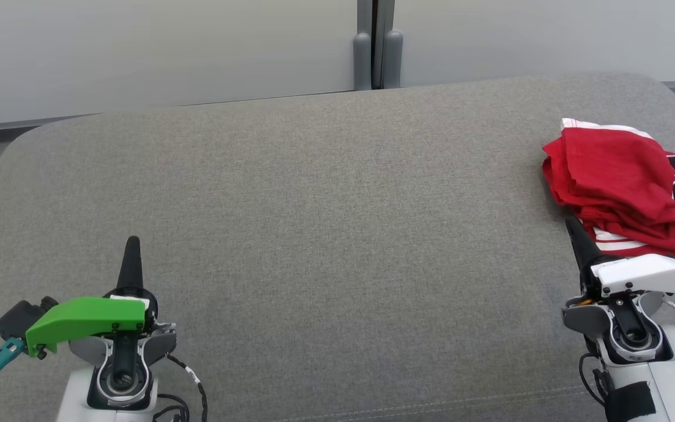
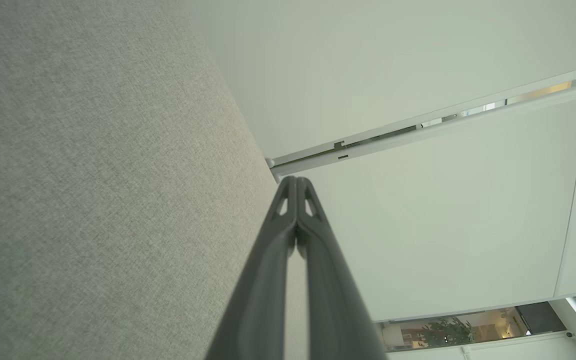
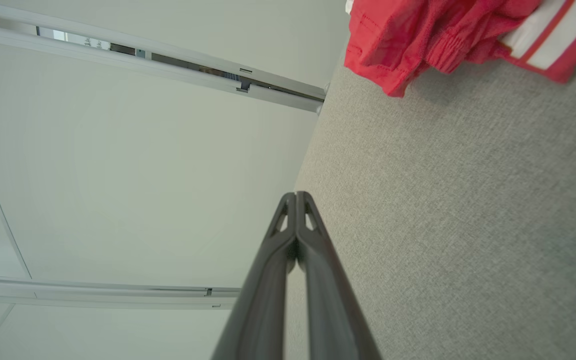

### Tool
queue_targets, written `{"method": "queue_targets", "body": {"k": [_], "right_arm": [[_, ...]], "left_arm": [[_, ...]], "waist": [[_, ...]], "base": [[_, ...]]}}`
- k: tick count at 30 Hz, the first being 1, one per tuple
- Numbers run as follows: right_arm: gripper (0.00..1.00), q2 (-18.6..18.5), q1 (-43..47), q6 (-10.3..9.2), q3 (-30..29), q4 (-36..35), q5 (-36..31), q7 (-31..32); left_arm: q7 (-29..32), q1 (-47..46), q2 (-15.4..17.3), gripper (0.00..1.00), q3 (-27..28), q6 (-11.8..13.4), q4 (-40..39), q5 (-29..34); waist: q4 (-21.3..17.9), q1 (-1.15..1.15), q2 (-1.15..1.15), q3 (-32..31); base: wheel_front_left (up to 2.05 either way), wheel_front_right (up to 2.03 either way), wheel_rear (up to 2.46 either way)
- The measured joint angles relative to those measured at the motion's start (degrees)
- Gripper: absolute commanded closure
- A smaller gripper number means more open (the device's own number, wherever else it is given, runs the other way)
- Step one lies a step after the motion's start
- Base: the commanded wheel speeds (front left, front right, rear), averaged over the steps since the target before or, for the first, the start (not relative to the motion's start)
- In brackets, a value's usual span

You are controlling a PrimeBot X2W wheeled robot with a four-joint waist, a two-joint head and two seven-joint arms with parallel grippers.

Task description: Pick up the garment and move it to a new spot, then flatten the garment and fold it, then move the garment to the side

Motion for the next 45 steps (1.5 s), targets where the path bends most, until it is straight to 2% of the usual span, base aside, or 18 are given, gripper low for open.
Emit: {"method": "queue_targets", "body": {"k": [39, 45], "right_arm": [[1.00, -0.05, -6.08, 0.00, -3.12, 5.61, 15.72, 5.20], [1.00, -0.05, -6.12, 0.00, -3.15, 5.65, 15.82, 5.22]], "left_arm": [[2.58, -4.79, -1.58, 1.00, 2.99, -2.65, 3.67, -14.88], [2.58, -4.80, -1.64, 1.00, 3.01, -2.67, 3.71, -14.95]], "waist": [[0.54, 0.00, 0.00, 0.54], [0.54, 0.00, 0.00, 0.54]], "base": [[0.00, 0.00, 0.00], [0.00, 0.00, 0.00]]}}
